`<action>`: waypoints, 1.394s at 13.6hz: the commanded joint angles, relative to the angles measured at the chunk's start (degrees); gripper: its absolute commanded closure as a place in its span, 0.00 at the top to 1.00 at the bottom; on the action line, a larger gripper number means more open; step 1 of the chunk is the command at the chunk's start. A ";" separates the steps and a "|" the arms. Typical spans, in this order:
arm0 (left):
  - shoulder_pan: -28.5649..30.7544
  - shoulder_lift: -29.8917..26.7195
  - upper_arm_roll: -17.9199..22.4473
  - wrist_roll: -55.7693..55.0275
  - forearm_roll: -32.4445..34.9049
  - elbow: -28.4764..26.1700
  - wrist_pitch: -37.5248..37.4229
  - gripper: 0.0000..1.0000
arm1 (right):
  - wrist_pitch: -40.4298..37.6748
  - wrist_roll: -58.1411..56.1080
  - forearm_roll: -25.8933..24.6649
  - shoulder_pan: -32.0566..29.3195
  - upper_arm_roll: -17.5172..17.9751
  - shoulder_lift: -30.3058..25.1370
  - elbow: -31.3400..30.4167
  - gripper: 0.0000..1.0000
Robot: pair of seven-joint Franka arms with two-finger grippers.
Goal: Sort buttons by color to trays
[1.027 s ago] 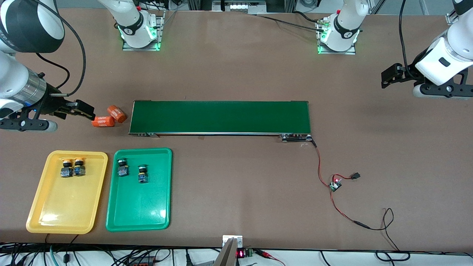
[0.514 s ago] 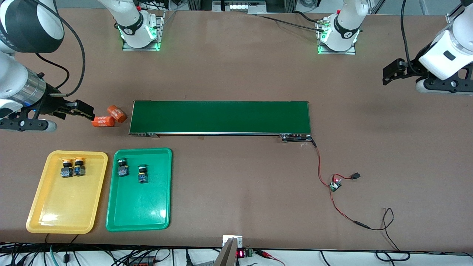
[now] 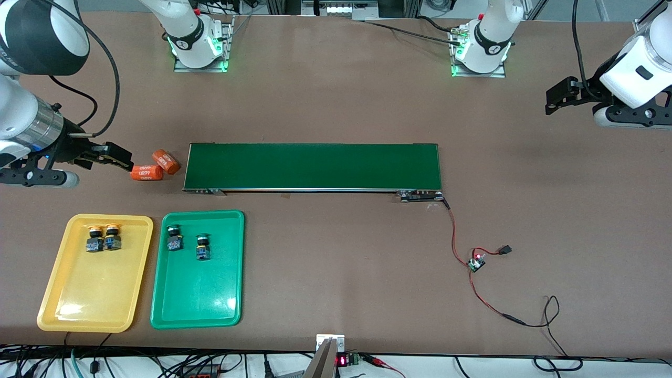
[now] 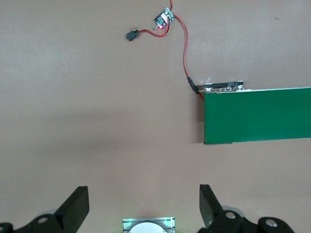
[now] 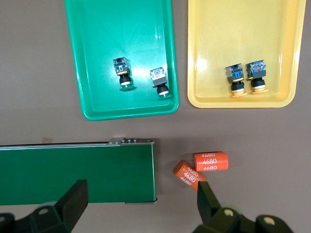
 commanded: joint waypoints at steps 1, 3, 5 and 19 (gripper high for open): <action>0.35 0.68 0.07 -0.37 -1.57 1.91 -1.64 1.00 | -2.49 -0.39 -0.77 -0.50 0.21 -0.78 0.37 1.00; 0.35 0.68 0.07 -0.37 -1.57 1.91 -1.99 1.00 | -5.30 -0.30 -0.95 -0.06 0.21 -0.69 2.30 1.00; 0.27 0.68 -0.02 -0.28 -1.40 1.91 -3.65 1.00 | -11.08 -0.30 -0.25 0.03 0.65 -1.22 6.06 1.00; 0.53 0.68 0.16 0.42 -0.96 2.96 -5.15 1.00 | -17.62 0.23 -3.41 0.90 0.39 -1.92 13.38 1.00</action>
